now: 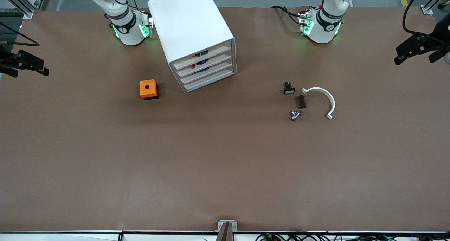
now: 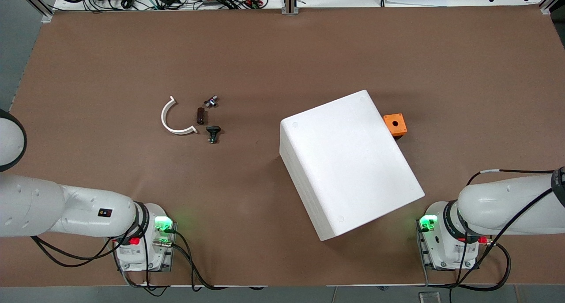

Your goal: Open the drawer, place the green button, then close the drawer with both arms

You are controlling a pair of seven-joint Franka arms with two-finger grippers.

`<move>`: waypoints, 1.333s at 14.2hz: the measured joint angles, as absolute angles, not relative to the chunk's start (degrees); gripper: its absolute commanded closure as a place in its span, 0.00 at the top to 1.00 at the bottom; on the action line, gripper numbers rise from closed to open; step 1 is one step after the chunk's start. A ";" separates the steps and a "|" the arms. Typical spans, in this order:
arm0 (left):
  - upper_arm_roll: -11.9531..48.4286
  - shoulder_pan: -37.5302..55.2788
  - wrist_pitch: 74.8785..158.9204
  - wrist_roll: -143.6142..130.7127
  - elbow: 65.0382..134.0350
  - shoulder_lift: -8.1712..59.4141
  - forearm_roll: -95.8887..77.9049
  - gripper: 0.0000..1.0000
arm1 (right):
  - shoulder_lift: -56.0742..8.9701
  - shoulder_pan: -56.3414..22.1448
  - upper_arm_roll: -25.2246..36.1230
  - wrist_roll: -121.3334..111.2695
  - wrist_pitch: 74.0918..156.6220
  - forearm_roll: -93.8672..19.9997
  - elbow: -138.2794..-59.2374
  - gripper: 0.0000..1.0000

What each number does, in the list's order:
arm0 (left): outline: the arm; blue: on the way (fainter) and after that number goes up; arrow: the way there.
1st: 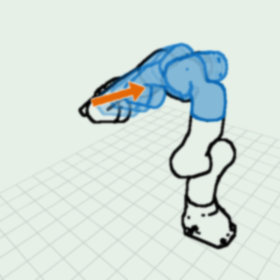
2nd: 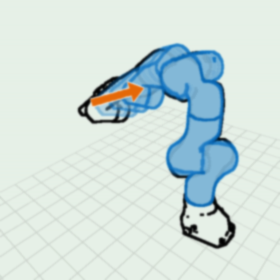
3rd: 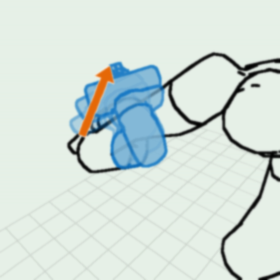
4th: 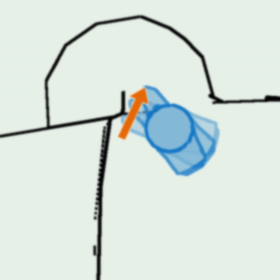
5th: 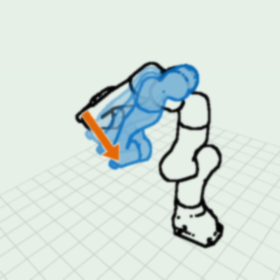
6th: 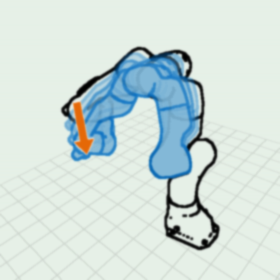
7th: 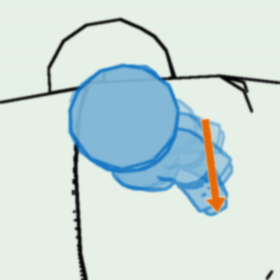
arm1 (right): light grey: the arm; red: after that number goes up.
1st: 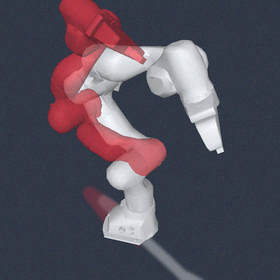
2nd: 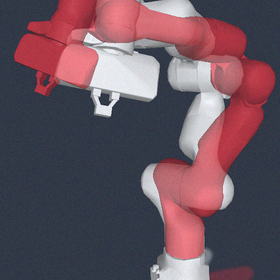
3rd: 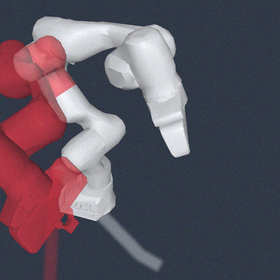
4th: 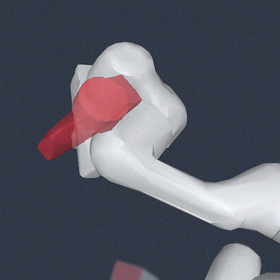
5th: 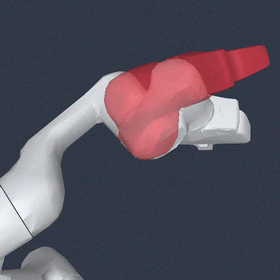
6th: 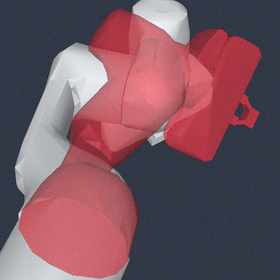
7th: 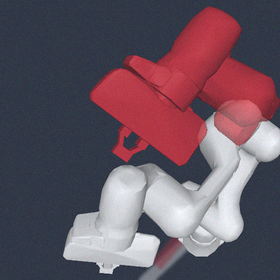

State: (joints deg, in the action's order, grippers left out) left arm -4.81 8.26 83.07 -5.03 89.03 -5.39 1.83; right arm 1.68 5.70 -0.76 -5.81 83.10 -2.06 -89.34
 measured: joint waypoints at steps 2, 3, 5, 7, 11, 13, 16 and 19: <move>-4.73 8.37 83.06 -4.49 89.94 -5.79 1.83 1.00 | 3.88 5.35 -0.98 -5.83 84.52 -2.23 -91.67 1.00; -4.70 8.41 83.04 -4.47 90.30 -6.04 1.83 1.00 | 4.65 4.89 -1.06 -5.82 84.77 -2.22 -92.24 1.00; -4.68 8.47 82.95 -4.46 90.62 -6.51 1.83 1.00 | 5.61 3.86 -1.18 -5.82 85.05 -1.63 -92.77 1.00; -4.66 8.55 82.90 -4.43 90.85 -6.83 1.83 1.00 | 5.88 3.39 -1.19 -5.82 85.32 -0.69 -92.85 1.00; -4.09 8.77 83.28 -4.23 92.78 -7.63 1.83 1.00 | 6.19 3.43 -1.03 -5.82 86.48 -0.18 -93.68 1.00; -2.61 8.81 84.42 -4.23 94.73 -8.60 1.83 1.00 | 7.58 3.57 -0.92 -5.82 88.42 -0.08 -95.91 1.00; -1.89 8.87 84.68 -4.23 95.69 -9.26 1.83 1.00 | 9.12 3.68 -0.80 -5.82 89.43 -0.05 -97.36 1.00; -1.89 8.88 85.02 -4.23 95.72 -9.28 1.83 1.00 | 9.35 3.68 -0.85 -5.82 89.56 -0.06 -97.37 1.00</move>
